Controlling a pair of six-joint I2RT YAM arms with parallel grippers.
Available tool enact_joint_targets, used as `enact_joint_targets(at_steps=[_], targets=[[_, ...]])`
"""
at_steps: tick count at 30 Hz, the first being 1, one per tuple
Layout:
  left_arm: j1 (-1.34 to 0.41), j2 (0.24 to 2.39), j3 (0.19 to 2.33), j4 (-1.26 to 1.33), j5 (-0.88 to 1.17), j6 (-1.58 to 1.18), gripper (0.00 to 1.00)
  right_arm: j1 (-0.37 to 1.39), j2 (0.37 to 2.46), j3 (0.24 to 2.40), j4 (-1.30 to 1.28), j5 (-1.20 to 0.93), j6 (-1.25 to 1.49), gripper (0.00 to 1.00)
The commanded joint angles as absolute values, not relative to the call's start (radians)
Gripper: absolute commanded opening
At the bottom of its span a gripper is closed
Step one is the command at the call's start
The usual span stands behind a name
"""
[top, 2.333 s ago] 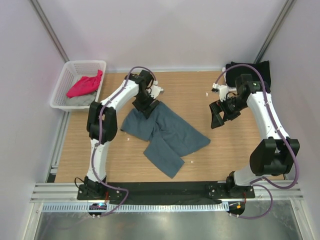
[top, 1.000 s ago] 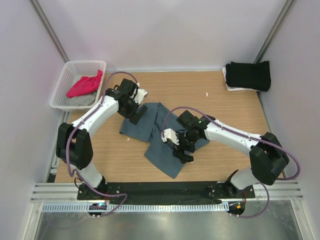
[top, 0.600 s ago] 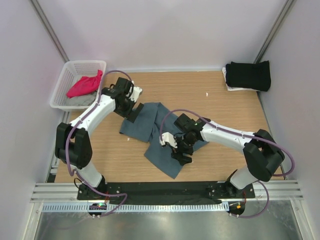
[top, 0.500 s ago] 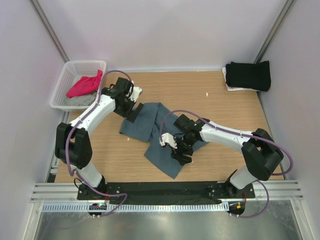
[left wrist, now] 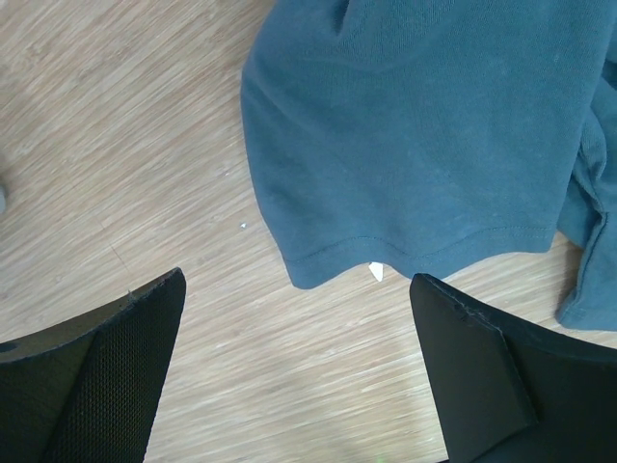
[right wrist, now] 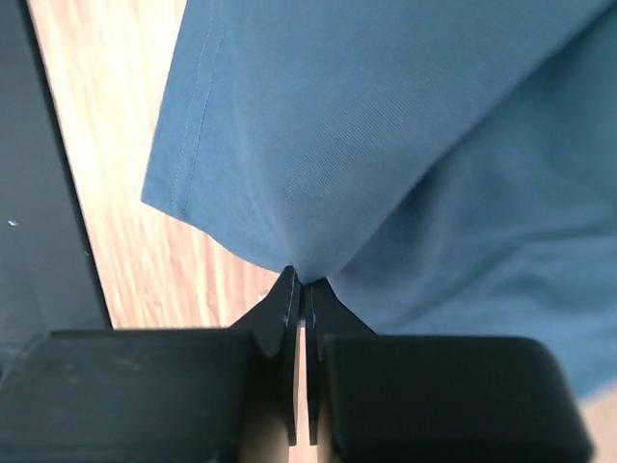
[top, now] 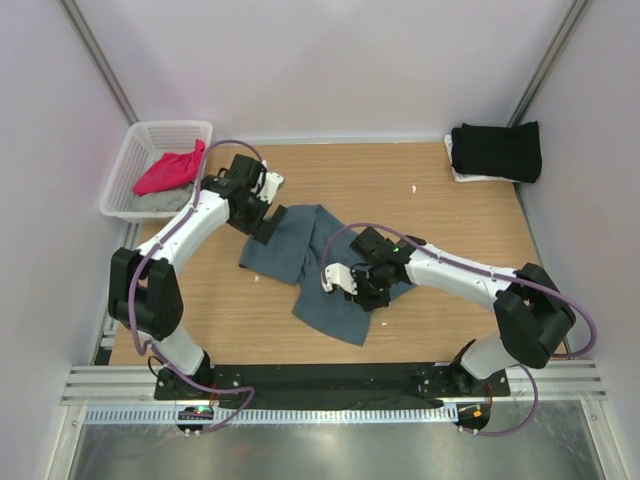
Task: Fold and stack the t-shirts
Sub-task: Flatten the tshirt out
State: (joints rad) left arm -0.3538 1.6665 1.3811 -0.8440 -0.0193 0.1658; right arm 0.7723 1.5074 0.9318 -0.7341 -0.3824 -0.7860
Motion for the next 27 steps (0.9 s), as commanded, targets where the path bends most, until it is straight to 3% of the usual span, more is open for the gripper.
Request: enact_joint_targets(at_steps=[1, 10, 17, 27], targets=[[-0.353, 1.615, 1.374, -0.811, -0.035, 0.183, 1.00, 0.749, 1.402, 1.012, -0.741, -0.279, -0.804, 0.02], [-0.348, 1.617, 1.422, -0.813, -0.043, 0.201, 1.00, 0.586, 1.373, 1.324, -0.767, -0.178, -0.807, 0.01], [-0.348, 1.615, 1.442, -0.822, -0.031, 0.199, 0.99, 0.499, 1.462, 1.281, -0.599, -0.164, -0.830, 0.01], [-0.365, 1.598, 1.447, -0.833, -0.003, 0.199, 0.98, 0.408, 1.641, 1.397, -0.486, -0.103, -0.779, 0.02]])
